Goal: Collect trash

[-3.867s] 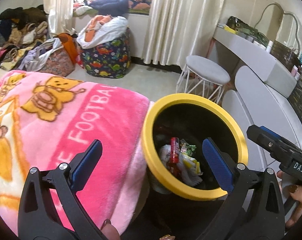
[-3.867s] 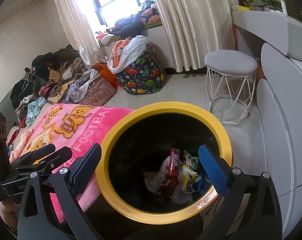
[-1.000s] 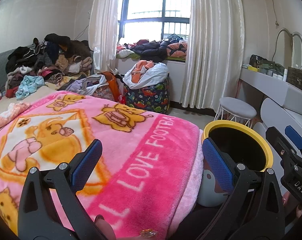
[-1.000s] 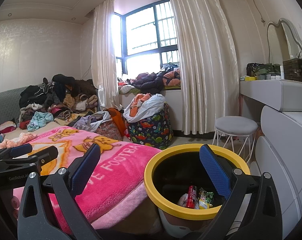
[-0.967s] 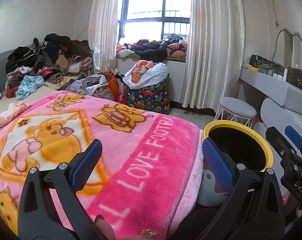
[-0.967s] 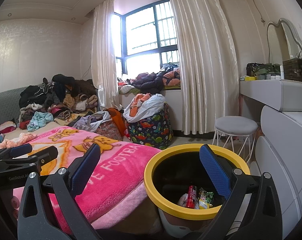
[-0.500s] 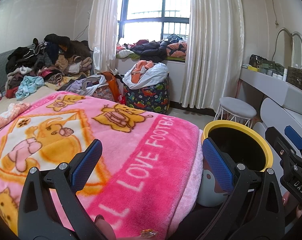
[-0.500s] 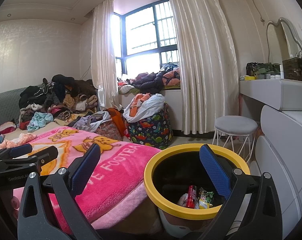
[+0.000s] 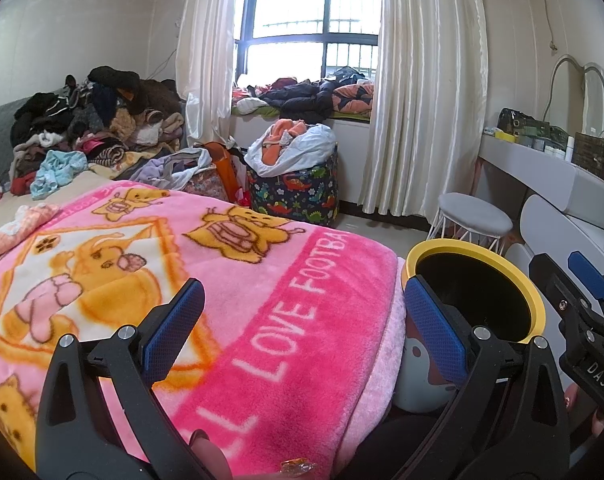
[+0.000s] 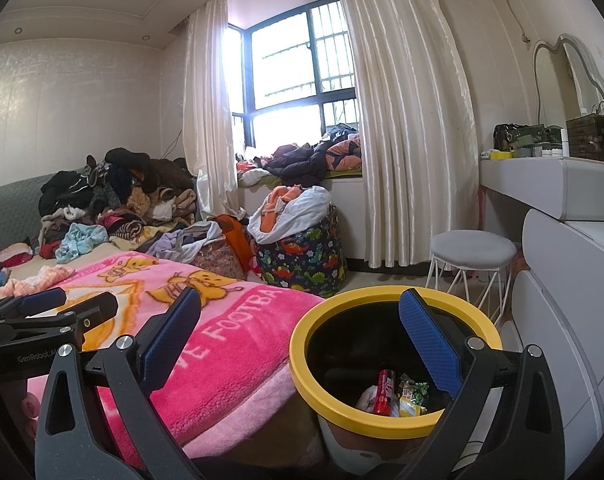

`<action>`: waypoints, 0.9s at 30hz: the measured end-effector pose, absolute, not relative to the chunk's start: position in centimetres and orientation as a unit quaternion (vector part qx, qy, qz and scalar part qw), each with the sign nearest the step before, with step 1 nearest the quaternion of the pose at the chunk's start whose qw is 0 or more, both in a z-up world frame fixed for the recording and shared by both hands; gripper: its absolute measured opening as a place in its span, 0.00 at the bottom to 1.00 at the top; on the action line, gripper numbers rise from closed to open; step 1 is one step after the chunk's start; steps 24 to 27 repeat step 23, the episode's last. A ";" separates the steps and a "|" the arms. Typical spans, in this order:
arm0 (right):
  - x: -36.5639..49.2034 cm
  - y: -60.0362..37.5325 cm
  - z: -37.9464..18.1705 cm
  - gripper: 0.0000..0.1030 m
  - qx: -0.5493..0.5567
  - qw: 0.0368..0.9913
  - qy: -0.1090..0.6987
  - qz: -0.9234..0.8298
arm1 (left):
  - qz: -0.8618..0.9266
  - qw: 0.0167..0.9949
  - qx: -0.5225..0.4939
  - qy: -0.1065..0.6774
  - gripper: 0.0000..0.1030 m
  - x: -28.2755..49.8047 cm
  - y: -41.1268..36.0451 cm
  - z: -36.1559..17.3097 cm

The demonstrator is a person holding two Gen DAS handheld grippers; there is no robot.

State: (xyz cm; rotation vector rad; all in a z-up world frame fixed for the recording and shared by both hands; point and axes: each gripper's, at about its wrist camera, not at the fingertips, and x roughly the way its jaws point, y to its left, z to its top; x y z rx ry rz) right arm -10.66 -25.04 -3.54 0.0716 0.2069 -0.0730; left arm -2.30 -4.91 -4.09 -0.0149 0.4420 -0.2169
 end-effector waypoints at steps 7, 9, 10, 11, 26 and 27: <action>-10.5 -24.8 -3.7 0.94 0.035 0.993 0.110 -0.030 | -0.108 0.969 -0.018 0.222 0.89 -2.2 -4.7 -4.3; -10.2 -24.3 -3.6 0.94 0.029 0.993 0.117 -0.021 | -0.096 0.969 -0.028 0.228 0.90 -2.1 -4.0 -4.6; -9.9 -23.9 -3.6 0.94 0.027 0.992 0.121 -0.014 | -0.083 0.969 -0.034 0.232 0.90 -1.9 -3.4 -4.7; -9.6 -23.4 -3.4 0.94 0.027 0.992 0.127 -0.001 | -0.070 0.968 -0.041 0.237 0.90 -1.6 -2.5 -4.7; 1.7 1.3 -5.3 0.94 -0.048 0.875 0.329 0.353 | 0.262 0.903 -0.132 0.315 0.89 -1.0 21.7 -9.2; 1.7 1.3 -5.3 0.94 -0.048 0.875 0.329 0.353 | 0.262 0.903 -0.132 0.315 0.89 -1.0 21.7 -9.2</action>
